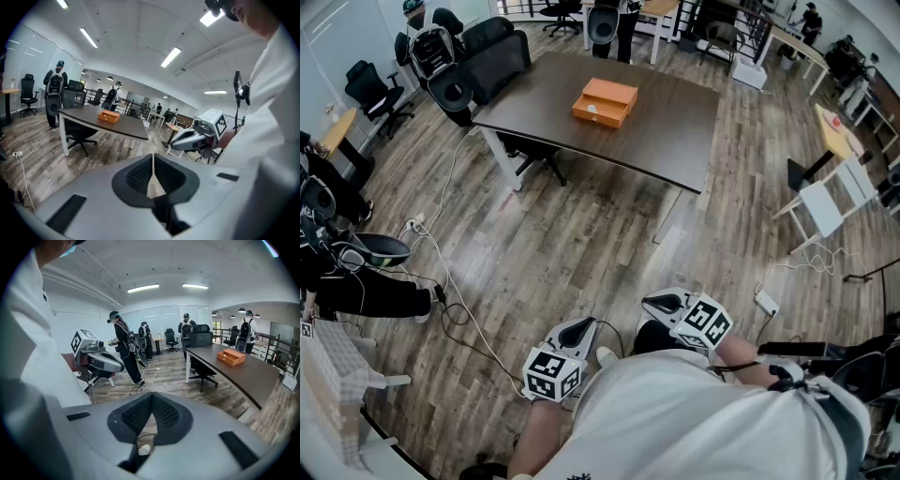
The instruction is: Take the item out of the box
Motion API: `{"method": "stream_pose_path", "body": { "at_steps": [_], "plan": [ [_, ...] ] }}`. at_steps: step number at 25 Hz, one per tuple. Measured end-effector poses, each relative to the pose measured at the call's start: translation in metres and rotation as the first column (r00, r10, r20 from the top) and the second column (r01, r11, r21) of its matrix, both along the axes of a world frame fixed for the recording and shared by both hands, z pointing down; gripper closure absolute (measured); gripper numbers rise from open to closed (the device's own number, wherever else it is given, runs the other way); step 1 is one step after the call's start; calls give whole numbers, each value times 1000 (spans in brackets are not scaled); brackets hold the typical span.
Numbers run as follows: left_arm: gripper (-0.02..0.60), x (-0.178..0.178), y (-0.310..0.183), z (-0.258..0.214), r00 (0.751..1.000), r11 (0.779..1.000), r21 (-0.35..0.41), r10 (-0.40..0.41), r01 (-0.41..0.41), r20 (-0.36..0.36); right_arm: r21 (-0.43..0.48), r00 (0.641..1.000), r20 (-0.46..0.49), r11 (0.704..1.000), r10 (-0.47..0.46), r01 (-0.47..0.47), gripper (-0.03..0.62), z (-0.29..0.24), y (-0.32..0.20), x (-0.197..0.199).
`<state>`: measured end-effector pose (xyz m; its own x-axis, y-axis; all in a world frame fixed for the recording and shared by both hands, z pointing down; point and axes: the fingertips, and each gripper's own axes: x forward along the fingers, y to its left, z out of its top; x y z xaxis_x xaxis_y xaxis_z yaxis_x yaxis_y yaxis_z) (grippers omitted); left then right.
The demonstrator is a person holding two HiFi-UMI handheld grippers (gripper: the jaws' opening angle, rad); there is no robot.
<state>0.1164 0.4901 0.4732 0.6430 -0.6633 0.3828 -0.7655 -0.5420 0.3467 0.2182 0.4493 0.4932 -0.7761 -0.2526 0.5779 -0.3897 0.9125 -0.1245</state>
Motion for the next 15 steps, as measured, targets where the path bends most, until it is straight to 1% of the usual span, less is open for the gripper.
{"method": "stream_pose_path", "body": {
  "at_steps": [3,9,12,15],
  "plan": [
    [558,3,-9,-1,1000,1000,6,18,-18,7,-2,1000,2,1000,17,-17,592,0,-8,1],
    [558,5,-33,5,999,999,-12,32,-32,10,-10,999,5,999,41,-41,592,0,-33,7],
    [558,7,-59,5,999,999,-19,40,-40,14,-19,999,12,999,52,-51,592,3,-58,10],
    [558,9,-98,4,999,999,-20,38,-37,27,-21,998,28,998,61,-61,592,6,-99,10]
  ]
}}
